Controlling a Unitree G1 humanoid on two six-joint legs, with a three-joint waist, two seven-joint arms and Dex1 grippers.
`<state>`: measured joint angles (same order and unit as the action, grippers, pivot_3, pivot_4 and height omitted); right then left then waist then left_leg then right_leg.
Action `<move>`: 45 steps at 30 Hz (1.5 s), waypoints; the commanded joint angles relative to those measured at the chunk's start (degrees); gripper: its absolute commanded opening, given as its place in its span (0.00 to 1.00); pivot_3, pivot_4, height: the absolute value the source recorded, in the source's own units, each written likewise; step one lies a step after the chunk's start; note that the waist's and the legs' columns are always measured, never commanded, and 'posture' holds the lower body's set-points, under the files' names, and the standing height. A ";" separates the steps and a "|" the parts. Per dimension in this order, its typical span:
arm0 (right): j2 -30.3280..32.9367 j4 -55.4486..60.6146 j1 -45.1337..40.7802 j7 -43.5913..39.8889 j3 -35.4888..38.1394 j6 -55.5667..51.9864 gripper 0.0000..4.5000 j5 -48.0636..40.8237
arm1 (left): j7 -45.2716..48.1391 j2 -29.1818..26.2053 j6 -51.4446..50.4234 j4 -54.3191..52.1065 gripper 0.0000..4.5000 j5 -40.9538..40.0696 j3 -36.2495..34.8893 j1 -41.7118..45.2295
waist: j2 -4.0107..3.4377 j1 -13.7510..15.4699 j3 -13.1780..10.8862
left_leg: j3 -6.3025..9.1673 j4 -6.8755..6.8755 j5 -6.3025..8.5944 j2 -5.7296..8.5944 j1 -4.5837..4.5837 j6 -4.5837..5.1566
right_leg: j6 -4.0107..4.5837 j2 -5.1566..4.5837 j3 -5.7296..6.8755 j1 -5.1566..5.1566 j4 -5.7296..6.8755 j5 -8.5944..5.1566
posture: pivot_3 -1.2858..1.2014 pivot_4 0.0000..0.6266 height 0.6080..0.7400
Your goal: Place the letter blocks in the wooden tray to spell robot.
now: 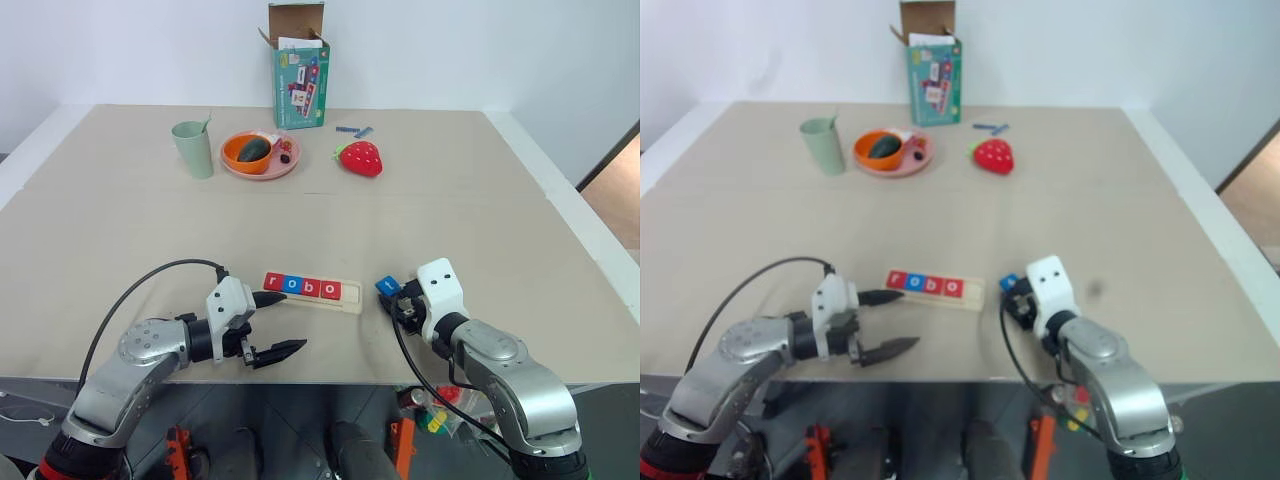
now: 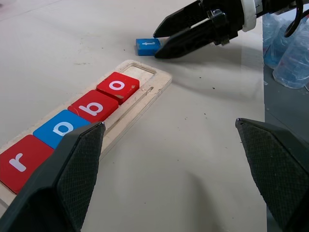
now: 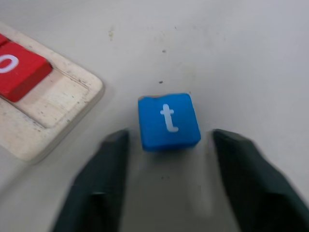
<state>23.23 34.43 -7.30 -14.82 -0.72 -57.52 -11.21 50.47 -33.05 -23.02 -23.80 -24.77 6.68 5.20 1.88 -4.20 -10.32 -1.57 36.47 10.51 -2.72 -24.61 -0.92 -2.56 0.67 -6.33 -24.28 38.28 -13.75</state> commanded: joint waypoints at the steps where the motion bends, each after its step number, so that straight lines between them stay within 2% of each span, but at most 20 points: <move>1: 0.45 4.22 -1.71 0.19 2.77 -0.71 0.94 -0.67 | 0.08 -0.71 0.26 -2.38 1.00 0.04 -0.13 -0.08 | 0.00 0.00 0.00 | 0.00 -0.01 0.00 0.00 0.00 0.00 | 0.00 0.01 0.00 0.00 0.00 0.00 | 0.52 0.24 1.00; 2: 0.74 4.55 -2.17 -0.25 3.62 -1.16 0.99 -1.22 | 0.08 -0.70 0.37 -2.42 1.00 0.16 -0.02 -0.24 | 0.00 0.00 0.00 | 0.00 -0.01 0.00 -0.01 0.00 0.00 | 0.00 0.01 0.00 0.00 0.00 0.00 | 0.52 0.24 1.00; 5: 4.73 4.55 -5.59 -6.31 6.46 -3.23 0.99 -5.91 | 0.19 -0.65 0.58 -2.36 1.00 0.47 0.34 -0.32 | 0.00 -0.01 0.00 | -0.01 0.00 0.00 0.00 0.00 0.00 | 0.00 0.00 -0.01 0.01 0.00 0.00 | 0.52 0.24 1.00; 7: 10.43 1.59 -8.81 -14.13 7.15 -2.19 0.99 -9.66 | 0.47 -0.50 0.71 -2.05 1.00 0.60 0.63 0.01 | 0.00 -0.02 -0.01 | -0.02 0.02 0.00 0.02 0.00 0.00 | 0.00 -0.01 -0.02 0.02 -0.01 0.00 | 0.52 0.24 1.00; 10: 20.17 -7.67 -13.70 -27.40 4.38 5.36 0.99 -10.89 | 1.00 -0.23 1.24 -1.36 1.00 0.89 1.13 0.64 | 0.00 -0.03 -0.01 | -0.02 0.03 0.00 0.02 0.02 0.01 | 0.01 -0.02 0.00 0.07 -0.07 0.01 | 0.52 0.24 1.00; 13: 26.14 -20.32 -18.01 -41.99 -1.80 20.08 0.99 -8.10 | 1.30 0.26 1.78 -0.65 1.00 0.98 1.57 1.36 | 0.02 -0.06 -0.01 | -0.04 0.01 -0.01 0.03 0.04 0.01 | 0.02 -0.02 0.00 0.10 -0.12 0.01 | 0.52 0.24 1.00; 16: 26.08 -34.65 -22.81 -50.68 -6.84 36.80 0.99 -3.11 | 1.31 0.89 1.80 -0.56 1.00 0.89 1.93 1.91 | 0.01 -0.21 -0.02 | -0.04 -0.03 0.00 0.01 0.08 0.02 | 0.02 0.02 0.02 0.10 -0.13 0.00 | 0.52 0.24 1.00; 21: 20.95 -60.75 -34.29 -62.90 -12.20 60.64 0.99 2.29 | 1.03 0.80 1.90 -1.45 1.00 0.98 1.71 1.18 | -0.05 -0.43 -0.06 | -0.05 -0.06 0.01 0.01 0.07 0.03 | -0.25 0.04 0.01 0.07 -0.11 0.16 | 0.52 0.24 1.00; 27: 15.10 -79.93 -43.16 -69.50 -12.84 72.91 0.99 5.17 | 0.44 0.38 2.05 -2.36 1.00 1.12 0.94 -0.42 | -0.06 -0.36 -0.08 | 0.00 -0.10 0.00 -0.01 0.10 0.03 | -0.27 0.05 0.02 0.12 -0.09 0.20 | 0.52 0.24 1.00; 30: 14.08 -84.09 -44.08 -72.15 -12.99 76.81 0.82 6.55 | -0.09 0.23 2.00 -2.95 1.00 1.13 0.65 -1.29 | -0.06 -0.11 -0.08 | 0.00 -0.10 0.01 0.04 0.08 0.03 | -0.26 0.00 0.01 0.15 -0.10 0.19 | 0.52 0.24 1.00; 33: 13.63 -86.15 -44.76 -73.71 -12.46 77.50 0.57 7.18 | -0.57 0.06 1.91 -3.32 1.00 1.04 0.44 -1.84 | -0.07 -0.10 -0.08 | -0.02 -0.09 0.01 0.07 0.06 0.02 | -0.22 -0.05 -0.02 0.15 -0.10 0.21 | 0.52 0.24 1.00; 34: 13.56 -86.43 -44.96 -73.96 -12.24 77.50 0.55 7.18 | -0.65 0.02 1.91 -3.38 1.00 1.01 0.39 -1.95 | -0.07 -0.10 -0.08 | -0.03 -0.09 0.01 0.07 0.08 0.02 | -0.21 -0.05 -0.02 0.16 -0.10 0.23 | 0.52 0.24 1.00; 35: 13.42 -86.49 -45.05 -73.87 -11.90 77.80 0.44 7.02 | -0.68 -0.04 1.96 -3.35 1.00 1.02 0.32 -2.08 | -0.07 -0.11 -0.08 | -0.02 -0.07 0.01 0.06 0.09 0.02 | -0.21 -0.04 -0.01 0.16 -0.10 0.22 | 0.52 0.24 1.00; 36: 13.30 -86.46 -45.11 -73.94 -11.63 77.47 0.39 6.79 | -0.65 -0.11 2.04 -3.28 1.00 1.06 0.33 -2.16 | -0.07 -0.12 -0.08 | -0.02 -0.06 0.00 0.05 0.11 0.02 | -0.23 -0.04 0.00 0.17 -0.10 0.22 | 0.52 0.24 1.00; 39: 13.22 -85.88 -45.29 -73.51 -11.01 77.15 0.39 6.44 | -0.56 -0.12 2.15 -3.03 1.00 1.23 0.59 -2.10 | -0.07 -0.12 -0.08 | -0.03 -0.05 -0.03 0.03 0.18 0.03 | -0.04 -0.02 0.00 0.19 -0.08 0.16 | 0.52 0.24 1.00; 45: 14.22 -82.02 -45.36 -76.27 -10.27 68.25 0.39 4.37 | -0.05 -0.01 2.37 -2.24 1.00 1.40 1.03 -1.57 | -0.07 -0.13 -0.08 | -0.05 -0.04 -0.10 0.02 0.22 0.03 | 0.02 -0.02 -0.01 0.21 -0.06 0.22 | 0.52 0.24 1.00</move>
<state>36.39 -49.84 -50.90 -87.23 -12.66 12.48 -5.41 50.31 -32.69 -22.10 -25.07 -23.43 8.48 3.02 1.81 -4.32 -10.40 -1.62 36.43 10.41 -2.70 -24.39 -0.89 -2.54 0.66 -6.34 -24.07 38.21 -13.53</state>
